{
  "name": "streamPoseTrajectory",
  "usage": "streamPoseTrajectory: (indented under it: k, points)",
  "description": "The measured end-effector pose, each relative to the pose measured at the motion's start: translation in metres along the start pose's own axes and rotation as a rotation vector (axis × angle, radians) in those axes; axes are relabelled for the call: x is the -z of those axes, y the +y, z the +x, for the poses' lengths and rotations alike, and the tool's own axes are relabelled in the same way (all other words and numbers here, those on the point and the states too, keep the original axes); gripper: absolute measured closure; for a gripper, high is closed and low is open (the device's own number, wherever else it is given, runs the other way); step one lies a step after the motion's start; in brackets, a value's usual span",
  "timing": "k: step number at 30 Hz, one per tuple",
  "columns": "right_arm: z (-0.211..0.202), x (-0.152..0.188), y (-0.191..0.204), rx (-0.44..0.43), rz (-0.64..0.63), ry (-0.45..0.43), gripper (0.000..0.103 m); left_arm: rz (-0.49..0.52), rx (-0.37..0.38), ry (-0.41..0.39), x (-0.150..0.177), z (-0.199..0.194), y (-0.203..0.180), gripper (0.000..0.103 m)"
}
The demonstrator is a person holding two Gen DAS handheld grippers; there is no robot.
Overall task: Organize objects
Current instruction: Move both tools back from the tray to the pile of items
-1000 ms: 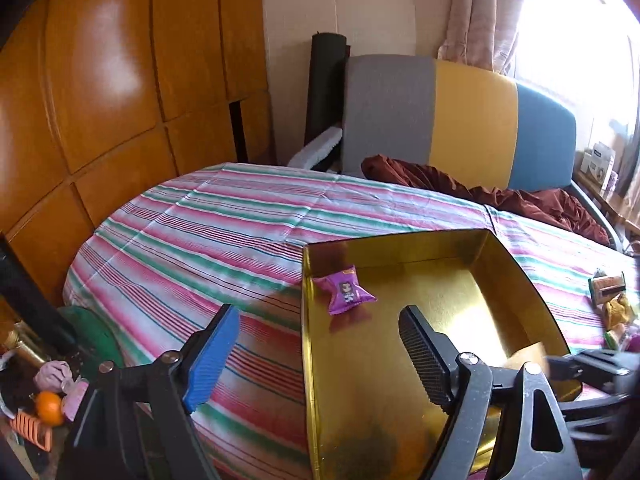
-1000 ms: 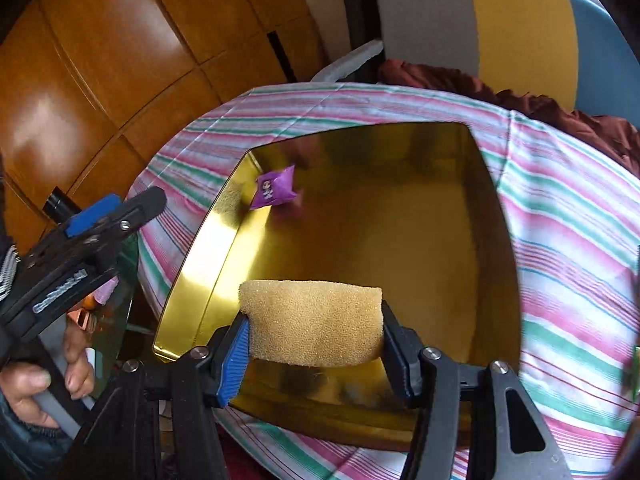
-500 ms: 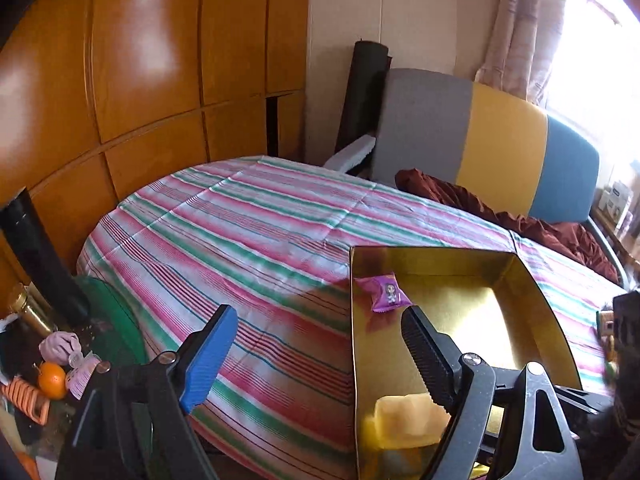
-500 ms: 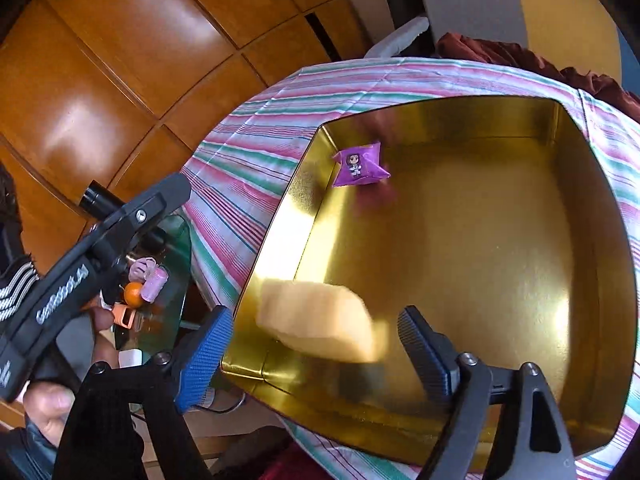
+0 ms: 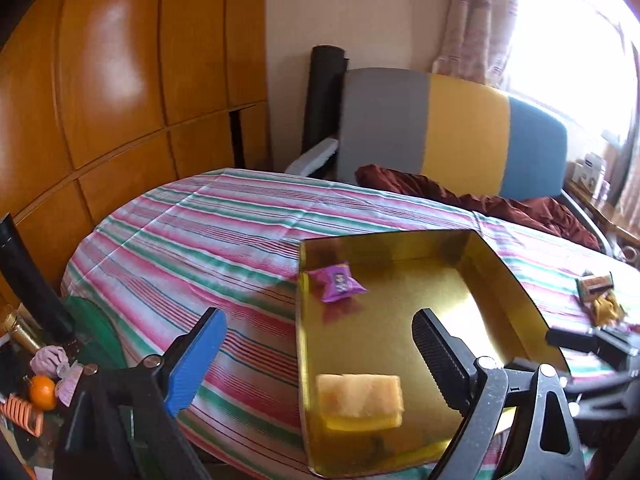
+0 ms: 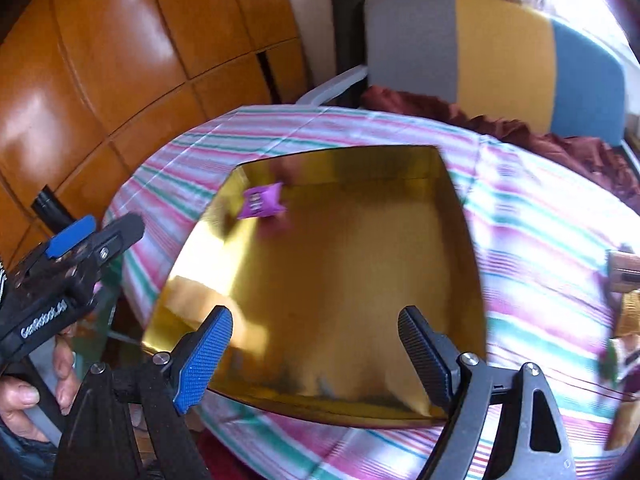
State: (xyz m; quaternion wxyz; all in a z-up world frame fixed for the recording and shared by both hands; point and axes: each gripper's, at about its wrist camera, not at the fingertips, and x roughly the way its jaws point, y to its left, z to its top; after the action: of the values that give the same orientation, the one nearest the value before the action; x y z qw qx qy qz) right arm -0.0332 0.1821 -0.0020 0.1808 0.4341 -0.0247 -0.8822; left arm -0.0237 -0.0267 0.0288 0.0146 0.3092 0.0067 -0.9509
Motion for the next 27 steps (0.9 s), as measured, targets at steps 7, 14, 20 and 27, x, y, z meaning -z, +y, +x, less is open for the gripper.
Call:
streamPoseTrajectory:
  k: [7, 14, 20, 27]
  points:
    - [-0.035, 0.002, -0.044, 0.105, 0.031, -0.045, 0.017, 0.059, 0.073, 0.012, 0.005, -0.005, -0.033, 0.008]
    - [-0.067, 0.01, -0.114, 0.229, 0.134, -0.063, 0.017, 0.122, 0.15, 0.03, 0.008, -0.006, -0.068, 0.008]
    - [-0.104, 0.027, -0.194, 0.345, 0.318, -0.106, 0.017, 0.183, 0.215, 0.037, 0.009, -0.008, -0.1, 0.008]
    - [-0.155, 0.062, -0.287, 0.452, 0.632, -0.25, 0.017, 0.259, 0.287, 0.051, 0.013, -0.01, -0.142, 0.008]
